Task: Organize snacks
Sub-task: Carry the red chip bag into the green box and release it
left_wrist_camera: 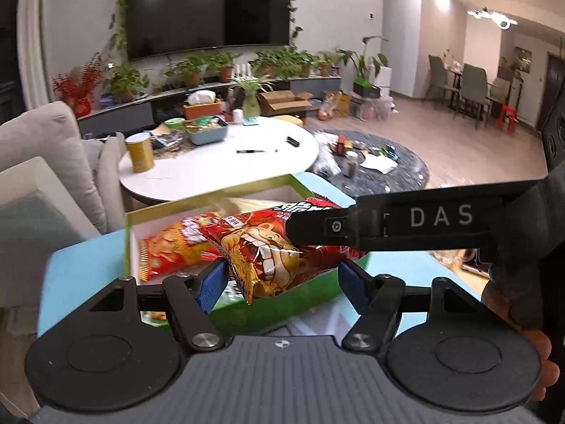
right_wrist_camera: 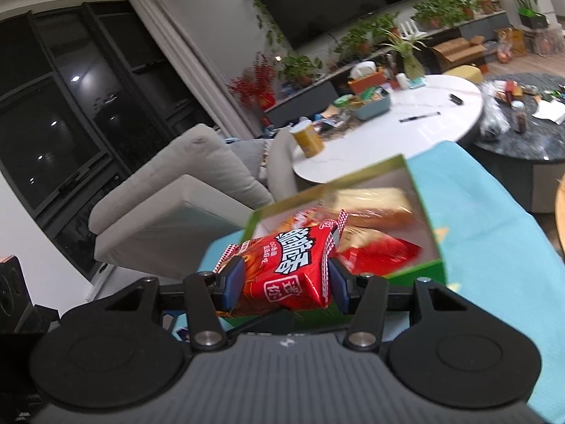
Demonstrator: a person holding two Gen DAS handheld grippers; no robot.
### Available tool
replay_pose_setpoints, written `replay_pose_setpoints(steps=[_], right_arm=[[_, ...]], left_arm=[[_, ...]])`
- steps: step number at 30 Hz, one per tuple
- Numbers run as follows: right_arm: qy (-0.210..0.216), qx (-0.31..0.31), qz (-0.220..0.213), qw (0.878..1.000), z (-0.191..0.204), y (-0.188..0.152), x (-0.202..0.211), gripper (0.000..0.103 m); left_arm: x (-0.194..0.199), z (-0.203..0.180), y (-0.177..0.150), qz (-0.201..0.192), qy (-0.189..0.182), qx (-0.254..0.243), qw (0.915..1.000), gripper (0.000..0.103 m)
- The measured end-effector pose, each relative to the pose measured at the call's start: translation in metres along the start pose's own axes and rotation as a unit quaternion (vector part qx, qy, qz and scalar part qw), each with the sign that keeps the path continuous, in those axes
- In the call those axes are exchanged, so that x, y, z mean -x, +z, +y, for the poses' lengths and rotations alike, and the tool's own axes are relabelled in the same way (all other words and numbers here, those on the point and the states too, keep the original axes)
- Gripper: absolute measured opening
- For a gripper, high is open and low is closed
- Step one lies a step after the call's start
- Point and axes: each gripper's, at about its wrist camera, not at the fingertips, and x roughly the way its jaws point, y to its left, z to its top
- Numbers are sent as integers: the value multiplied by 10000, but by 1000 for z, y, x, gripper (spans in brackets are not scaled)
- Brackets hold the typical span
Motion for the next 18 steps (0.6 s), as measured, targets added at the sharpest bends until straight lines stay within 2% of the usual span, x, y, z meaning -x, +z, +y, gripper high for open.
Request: replay_pose_setpoints(steps=[8,18], right_arm=[[116,177,84,9997,23,6,-28,55],[38,414,245,9988,31,11,-68,55]], left_arm=[[0,37,4,-28,154,173,9997,66],[-32,71,6,105,192,373,9991,66]])
